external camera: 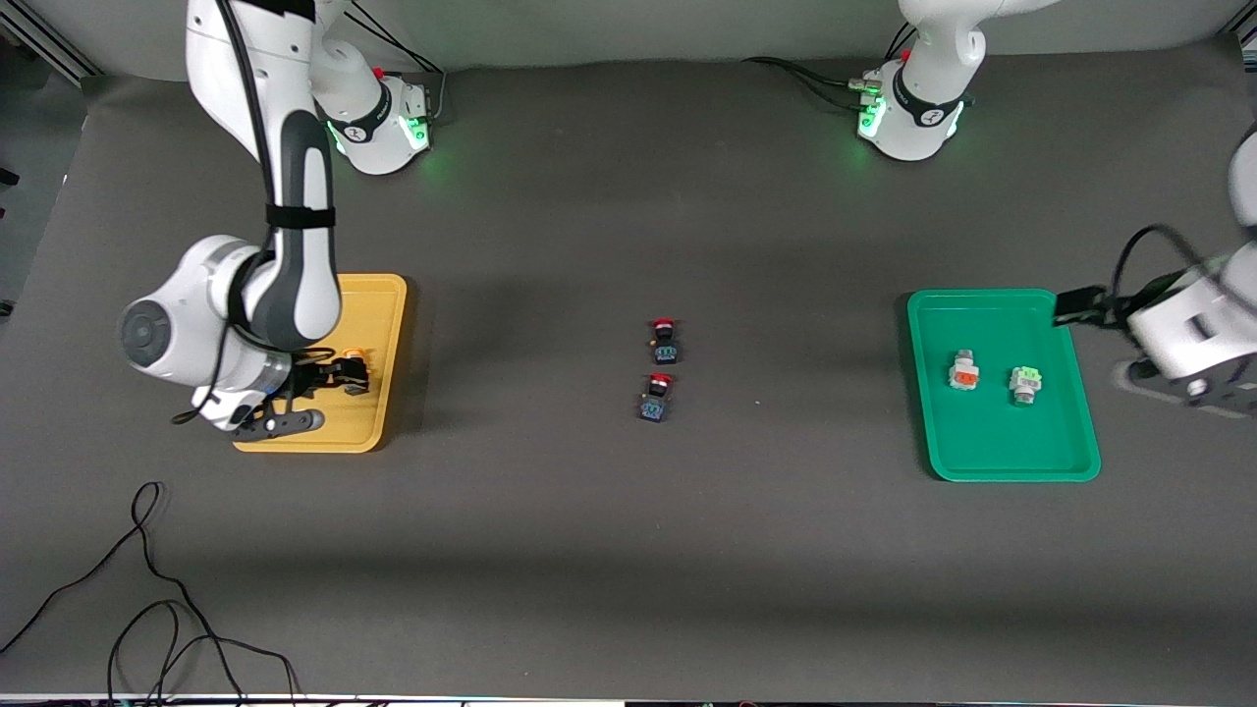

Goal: Place green and yellow buttons in trays

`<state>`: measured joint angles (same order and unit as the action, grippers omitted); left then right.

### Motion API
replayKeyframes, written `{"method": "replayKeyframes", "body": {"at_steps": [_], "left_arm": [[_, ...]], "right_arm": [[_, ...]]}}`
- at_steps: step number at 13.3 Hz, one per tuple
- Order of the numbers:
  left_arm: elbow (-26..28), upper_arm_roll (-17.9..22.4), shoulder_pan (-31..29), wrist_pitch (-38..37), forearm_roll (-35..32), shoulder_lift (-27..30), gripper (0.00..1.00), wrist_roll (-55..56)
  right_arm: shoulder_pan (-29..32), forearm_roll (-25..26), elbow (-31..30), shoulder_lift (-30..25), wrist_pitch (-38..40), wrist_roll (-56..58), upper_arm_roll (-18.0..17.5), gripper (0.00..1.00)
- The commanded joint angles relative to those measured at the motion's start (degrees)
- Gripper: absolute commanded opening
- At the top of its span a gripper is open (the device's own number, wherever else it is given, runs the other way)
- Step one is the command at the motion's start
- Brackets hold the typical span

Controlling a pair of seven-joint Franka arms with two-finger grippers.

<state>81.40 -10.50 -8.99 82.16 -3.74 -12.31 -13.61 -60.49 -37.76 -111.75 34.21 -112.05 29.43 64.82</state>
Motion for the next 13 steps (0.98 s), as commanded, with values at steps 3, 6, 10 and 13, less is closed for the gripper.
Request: {"method": "replayKeyframes", "body": {"at_steps": [3,6,10,13], "left_arm": [[-10.13,-0.58,1.69,-6.31,-0.21,-2.28,1.0,4.64],[-9.51,-0.58,3.01,-7.71,-0.39,-2.28,1.0,4.73],[-9.42,-0.49,4.25,-7.89,-0.74,-2.28,1.0,4.73],[-8.02,0.21,4.42,-8.16,-0.65,-0.79,1.0,4.55]], "right_arm": [[-0.42,7.25,14.51,-0.9,17.01,-7.36,4.51,1.0],[-1.2,8.32,20.33,-0.99,23.7,-7.63,7.76,1.0],[-10.33,10.08,21.22,-0.9,25.31,-7.63,17.34,1.0],[-10.27,12.0,21.83,-3.35,25.31,-7.81,17.36,1.0]]}}
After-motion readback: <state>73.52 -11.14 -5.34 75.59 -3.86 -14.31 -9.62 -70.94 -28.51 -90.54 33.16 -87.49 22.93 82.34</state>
